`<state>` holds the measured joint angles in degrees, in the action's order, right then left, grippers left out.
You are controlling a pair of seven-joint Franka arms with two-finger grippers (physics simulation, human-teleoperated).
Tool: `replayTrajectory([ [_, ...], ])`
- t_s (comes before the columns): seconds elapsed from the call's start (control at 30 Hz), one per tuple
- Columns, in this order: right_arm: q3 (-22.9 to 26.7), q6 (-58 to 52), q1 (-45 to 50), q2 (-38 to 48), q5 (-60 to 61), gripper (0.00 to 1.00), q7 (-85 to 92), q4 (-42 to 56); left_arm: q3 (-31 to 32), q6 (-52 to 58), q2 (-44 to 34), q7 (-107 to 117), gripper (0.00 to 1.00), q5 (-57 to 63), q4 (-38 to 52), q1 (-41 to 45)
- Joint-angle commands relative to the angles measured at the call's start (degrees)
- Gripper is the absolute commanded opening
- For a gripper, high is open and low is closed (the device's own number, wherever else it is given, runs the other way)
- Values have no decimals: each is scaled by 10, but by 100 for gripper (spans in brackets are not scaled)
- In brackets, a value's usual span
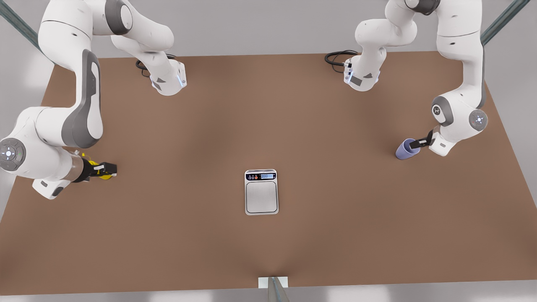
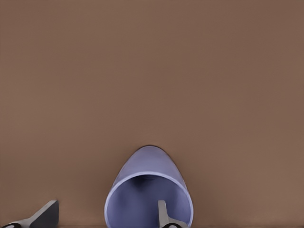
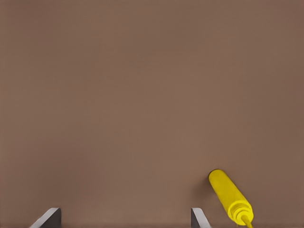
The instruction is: Move cup to the weight, pick up sauce bottle, pour sauce
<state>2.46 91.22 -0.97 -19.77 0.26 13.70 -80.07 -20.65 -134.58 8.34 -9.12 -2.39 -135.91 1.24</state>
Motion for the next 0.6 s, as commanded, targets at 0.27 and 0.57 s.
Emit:
replayTrajectory([
  [0.27, 0, 5, -2, -6, -24, 100, 100, 0, -3, -48, 25, 0, 51, -1, -13, 0],
  [0.57, 2, 66, -241, -40, 86, 100, 693, -5, -1, -62, 46, -1, 32, -2, -14, 0],
])
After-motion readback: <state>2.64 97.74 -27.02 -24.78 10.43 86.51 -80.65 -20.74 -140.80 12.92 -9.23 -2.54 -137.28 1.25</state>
